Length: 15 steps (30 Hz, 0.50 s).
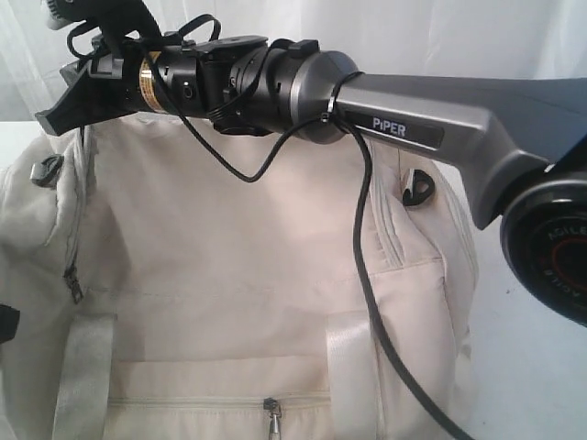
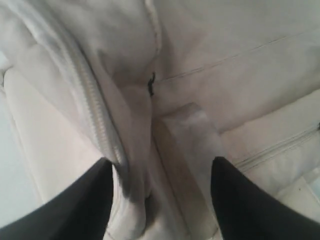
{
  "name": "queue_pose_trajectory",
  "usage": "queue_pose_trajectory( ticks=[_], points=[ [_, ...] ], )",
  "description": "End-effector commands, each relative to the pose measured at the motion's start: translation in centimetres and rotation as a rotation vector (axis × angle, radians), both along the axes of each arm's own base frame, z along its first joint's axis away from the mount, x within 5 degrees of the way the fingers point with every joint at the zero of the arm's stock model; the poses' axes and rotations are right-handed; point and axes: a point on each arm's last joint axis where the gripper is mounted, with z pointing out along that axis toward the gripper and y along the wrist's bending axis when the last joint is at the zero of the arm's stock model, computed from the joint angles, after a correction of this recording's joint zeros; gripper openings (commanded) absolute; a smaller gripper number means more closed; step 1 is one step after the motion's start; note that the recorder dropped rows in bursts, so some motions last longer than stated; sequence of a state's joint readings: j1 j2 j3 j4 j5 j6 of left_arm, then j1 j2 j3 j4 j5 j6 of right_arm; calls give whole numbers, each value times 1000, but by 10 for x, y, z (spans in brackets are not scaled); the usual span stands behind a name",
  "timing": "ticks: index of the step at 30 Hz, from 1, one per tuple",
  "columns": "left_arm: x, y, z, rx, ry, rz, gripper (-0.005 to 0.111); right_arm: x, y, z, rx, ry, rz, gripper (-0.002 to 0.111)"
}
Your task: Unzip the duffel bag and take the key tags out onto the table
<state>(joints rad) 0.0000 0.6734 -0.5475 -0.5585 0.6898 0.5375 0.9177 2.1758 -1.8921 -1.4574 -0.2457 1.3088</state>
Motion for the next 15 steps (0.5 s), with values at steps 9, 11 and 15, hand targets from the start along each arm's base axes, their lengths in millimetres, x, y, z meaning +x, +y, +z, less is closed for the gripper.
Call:
queue_pose_trajectory(
  ticks=[9, 11, 15],
  points=[
    [21, -3, 44, 154, -724, -133, 62, -4, -6, 21, 34, -32, 50, 0],
    [28, -3, 44, 161, -742, -136, 62, -5, -5, 21, 38, -31, 67, 0],
    [43, -6, 36, 142, -716, -171, 62, -10, -5, 24, 44, -38, 113, 0]
  ],
)
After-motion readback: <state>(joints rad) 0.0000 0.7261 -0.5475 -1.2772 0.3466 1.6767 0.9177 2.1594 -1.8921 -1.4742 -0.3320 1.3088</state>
